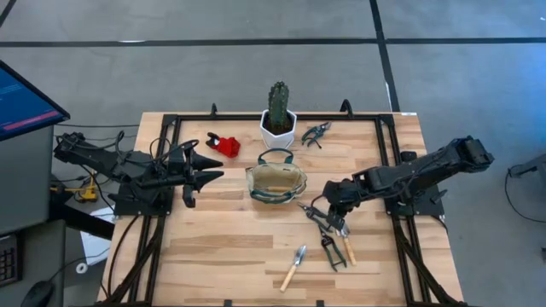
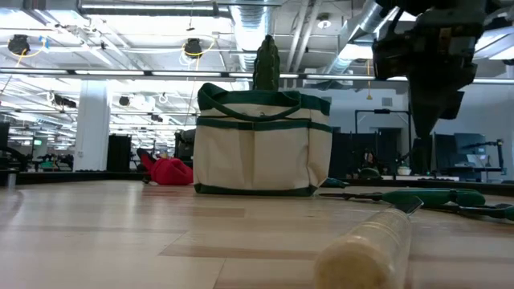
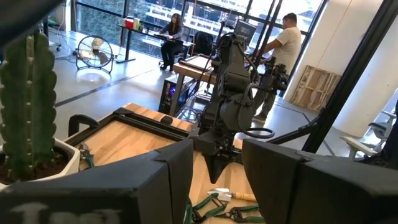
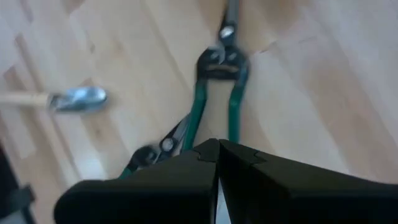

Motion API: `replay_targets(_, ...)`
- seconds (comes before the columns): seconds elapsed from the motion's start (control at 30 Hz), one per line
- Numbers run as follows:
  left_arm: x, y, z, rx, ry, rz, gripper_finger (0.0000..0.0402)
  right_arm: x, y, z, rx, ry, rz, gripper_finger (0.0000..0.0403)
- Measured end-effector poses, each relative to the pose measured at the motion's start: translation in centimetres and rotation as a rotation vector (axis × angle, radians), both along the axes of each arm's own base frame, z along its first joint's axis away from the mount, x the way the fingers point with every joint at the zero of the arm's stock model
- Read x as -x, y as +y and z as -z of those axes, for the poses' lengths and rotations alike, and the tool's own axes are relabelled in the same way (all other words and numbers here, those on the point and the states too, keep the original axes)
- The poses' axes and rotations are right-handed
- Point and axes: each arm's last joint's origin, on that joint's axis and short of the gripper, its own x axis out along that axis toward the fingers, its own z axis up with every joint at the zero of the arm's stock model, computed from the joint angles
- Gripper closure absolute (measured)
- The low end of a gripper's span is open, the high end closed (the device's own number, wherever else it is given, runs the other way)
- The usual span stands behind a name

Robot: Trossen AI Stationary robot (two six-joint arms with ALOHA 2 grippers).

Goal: Pick & Place Garden tools in Gardening bag
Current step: Put the middle green shear scissors into the gardening bag

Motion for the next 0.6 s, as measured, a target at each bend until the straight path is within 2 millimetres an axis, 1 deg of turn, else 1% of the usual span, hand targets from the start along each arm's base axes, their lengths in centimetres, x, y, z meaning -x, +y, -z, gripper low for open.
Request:
replay_targets(0.13,0.0,0.0,0.0,0.0,0.0,0.0,0.0275,-0.04,-0.24,0.01,0.052,-0.01,0.046,0.0385)
replay_targets(0.43,0.0,0.0,0.0,0.0,0.0,0.0,0.0275,-0.04,-0.21,0.0,0.067,-0.014,0.05,0.0281)
replay_targets(0.6,0.0,0.0,0.0,0.0,0.0,0.0,0.0275,-0.08,-0.21,0.01,0.068,-0.018,0.051,0.0248)
